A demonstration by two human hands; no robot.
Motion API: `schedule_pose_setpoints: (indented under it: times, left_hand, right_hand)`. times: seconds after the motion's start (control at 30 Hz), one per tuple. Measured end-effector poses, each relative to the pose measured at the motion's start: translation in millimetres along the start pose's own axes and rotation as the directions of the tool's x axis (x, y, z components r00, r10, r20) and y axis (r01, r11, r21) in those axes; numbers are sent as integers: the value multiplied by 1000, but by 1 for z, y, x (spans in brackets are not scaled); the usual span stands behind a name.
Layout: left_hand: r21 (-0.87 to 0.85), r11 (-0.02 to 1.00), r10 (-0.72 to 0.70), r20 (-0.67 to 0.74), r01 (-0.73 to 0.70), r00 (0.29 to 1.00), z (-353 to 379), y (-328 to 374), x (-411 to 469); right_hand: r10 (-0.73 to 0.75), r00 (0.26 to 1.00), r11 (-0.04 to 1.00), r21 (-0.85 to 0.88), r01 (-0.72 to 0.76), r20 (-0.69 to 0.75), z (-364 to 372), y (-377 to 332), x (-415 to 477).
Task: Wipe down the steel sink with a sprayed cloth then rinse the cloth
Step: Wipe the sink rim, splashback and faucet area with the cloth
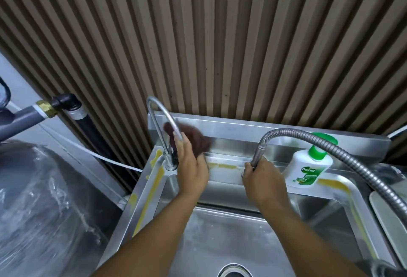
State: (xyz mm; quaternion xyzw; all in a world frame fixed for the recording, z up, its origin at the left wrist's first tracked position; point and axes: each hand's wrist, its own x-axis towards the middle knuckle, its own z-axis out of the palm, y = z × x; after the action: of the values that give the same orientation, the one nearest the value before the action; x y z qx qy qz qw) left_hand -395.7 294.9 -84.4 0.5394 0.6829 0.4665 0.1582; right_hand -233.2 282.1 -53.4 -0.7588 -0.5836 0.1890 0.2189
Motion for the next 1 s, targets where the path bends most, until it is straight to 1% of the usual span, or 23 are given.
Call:
schedule_pose_setpoints:
  times: [0.03,0.1,0.17,0.2,0.27,0.3,0.33,0.37,0.4,0.43,0.47,0.5,0.6,0.63,0.7,0.77,0.8,0.83,0.87,0.9,0.93,0.97,1.0]
  left_hand:
    - [-90,984,-157,-24,154,987,4,16,3]
    - [-266,889,-388,-9,372,922,17,45,10]
    - [-435,729,-567,49,528,823,30,71,13]
    - [-507,634,-626,105,584,772,36,81,9]
    - [-649,417,-708,206,636,675,37,90,2]
    - [-727,283,-737,253,626,627,31,88,3]
    - [-791,150,-738,309,593,600,19,83,4]
    - [-840,40,-724,348,541,595,7,74,6]
    - [-868,-10,-701,361,497,615,-6,63,8]
    - [-882,-22,-676,359,470,643,-19,53,9]
    - [-894,6,-663,331,447,672,-29,44,9]
    - [-902,68,-651,284,427,704,-38,39,8]
    - [-878,332,-633,65,346,771,-50,42,-5]
    - [-853,399,-595,39,337,803,-50,41,-10]
    - [-758,533,-516,61,376,854,-47,39,-18]
    - [-554,722,-411,138,415,901,-38,29,-22]
    - [-379,844,-331,191,380,924,-32,22,-24]
    - [-162,955,-204,255,250,945,-27,12,-27]
    - [24,998,-56,322,51,945,-20,-1,-30]
    - [169,972,85,405,-166,911,-11,-15,-32]
    - [268,899,187,480,-346,857,-4,-24,-32]
    - [314,839,223,547,-444,807,2,-26,-32]
    - [317,802,242,604,-507,760,6,-22,-33]
  right_hand:
    - [4,1000,1000,1,-4,0,0,0,0]
    - [12,1000,1000,2,-12,1,0,0,-1]
    - [17,1000,1000,7,-17,-2,0,0,-1]
    - [21,1000,1000,5,-21,-5,0,0,-1]
    - [20,1000,1000,0,-20,-18,0,0,-1]
    - [19,1000,1000,-1,-19,-25,1,0,-1]
    - [19,999,1000,-3,-19,-25,0,0,-2]
    - [18,1000,1000,-1,-18,-23,1,0,-2]
    - [16,1000,1000,6,-16,-18,0,-1,-2]
    - [14,1000,1000,15,-13,-16,1,0,-2]
    - [9,1000,1000,17,-9,-13,0,-1,-3]
    - [5,1000,1000,15,-5,-11,0,-1,-3]
    - [4,1000,1000,13,-4,-15,0,-1,-3]
    - [3,1000,1000,12,-3,-17,1,-1,-2]
    - [4,1000,1000,15,-3,-16,2,0,-2]
    - [8,1000,1000,25,-7,-18,3,1,-2]
    - [9,1000,1000,28,-8,-20,3,1,-2]
    - [8,1000,1000,29,-8,-22,4,2,-2]
    - [8,1000,1000,28,-7,-24,4,1,-3]
    - [8,1000,1000,27,-7,-30,4,1,-3]
    - [10,999,1000,27,-9,-35,4,0,-3]
    - [11,999,999,31,-10,-42,5,0,-4]
    - [13,999,999,34,-11,-51,5,-1,-3]
